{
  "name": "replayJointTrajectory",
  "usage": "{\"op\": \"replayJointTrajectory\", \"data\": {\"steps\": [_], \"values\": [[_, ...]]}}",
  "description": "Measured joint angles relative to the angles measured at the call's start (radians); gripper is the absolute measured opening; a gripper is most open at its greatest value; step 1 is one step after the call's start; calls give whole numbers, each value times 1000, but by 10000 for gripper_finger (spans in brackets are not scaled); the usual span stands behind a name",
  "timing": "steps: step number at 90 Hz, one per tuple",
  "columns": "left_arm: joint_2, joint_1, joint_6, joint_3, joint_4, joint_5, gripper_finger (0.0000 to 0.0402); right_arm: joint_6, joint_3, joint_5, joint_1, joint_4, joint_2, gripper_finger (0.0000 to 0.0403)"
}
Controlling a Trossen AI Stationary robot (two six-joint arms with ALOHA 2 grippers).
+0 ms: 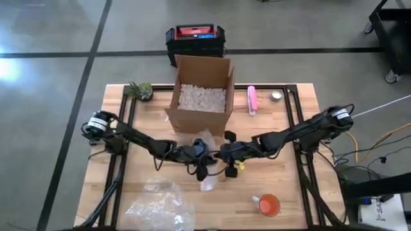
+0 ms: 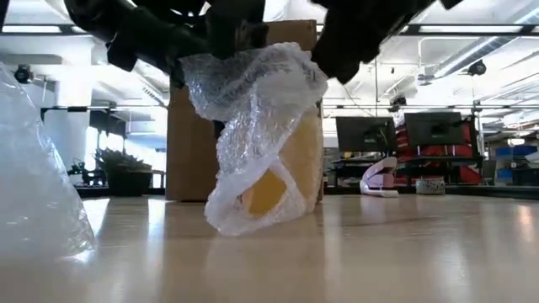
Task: Wrap mug
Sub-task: Wrap the yellow mug with transparent bubble wrap
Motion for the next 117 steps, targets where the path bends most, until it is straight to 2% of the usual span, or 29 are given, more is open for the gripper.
{"op": "replayJointTrajectory", "data": {"steps": [22, 45, 67, 98, 117], "values": [[-16, 0, -6, 4, -46, 15, 0, 36, 4, 6, -5, 26, 107, 2], [-95, 2, 35, 47, -236, 29, 6, 29, 2, -4, -5, 34, 89, 2], [-157, 2, 89, 112, -458, -5, 4, 21, 1, -4, -6, 42, 86, 2], [-226, 1, 105, 174, -609, -18, 3, 29, 0, -6, -7, 35, 87, 2], [-320, -8, 83, 206, -812, -19, 3, 32, -4, -7, -10, 34, 88, 2]]}}
